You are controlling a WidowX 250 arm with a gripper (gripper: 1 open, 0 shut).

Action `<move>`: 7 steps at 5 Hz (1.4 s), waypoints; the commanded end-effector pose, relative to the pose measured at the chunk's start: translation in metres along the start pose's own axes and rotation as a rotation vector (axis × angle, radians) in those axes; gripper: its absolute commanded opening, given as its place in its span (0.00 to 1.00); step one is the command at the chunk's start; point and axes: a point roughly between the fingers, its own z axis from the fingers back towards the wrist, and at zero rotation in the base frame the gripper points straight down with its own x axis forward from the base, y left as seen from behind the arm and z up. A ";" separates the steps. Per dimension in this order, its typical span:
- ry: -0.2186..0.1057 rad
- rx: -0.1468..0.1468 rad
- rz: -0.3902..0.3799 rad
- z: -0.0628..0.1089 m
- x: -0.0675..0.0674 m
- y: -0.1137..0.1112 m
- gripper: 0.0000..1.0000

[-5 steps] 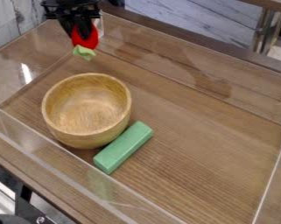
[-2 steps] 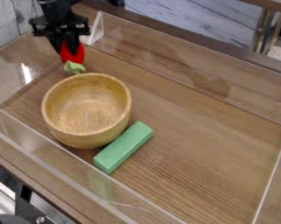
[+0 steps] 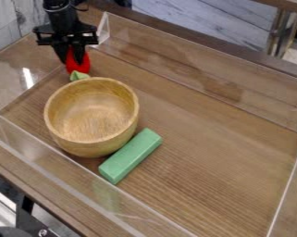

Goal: Move the red fruit to the left

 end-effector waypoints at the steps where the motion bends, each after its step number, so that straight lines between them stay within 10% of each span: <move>1: -0.044 0.022 0.024 0.014 0.011 0.005 0.00; 2: -0.035 0.024 0.006 0.008 0.005 0.009 1.00; 3: -0.027 0.026 -0.012 0.003 -0.002 0.010 0.00; 4: -0.019 0.032 -0.008 0.000 -0.007 0.012 0.00; 5: -0.006 0.042 -0.001 -0.004 -0.012 0.015 1.00; 6: 0.007 0.045 -0.018 0.000 -0.012 0.015 1.00; 7: 0.015 0.042 -0.031 0.008 -0.010 0.018 0.00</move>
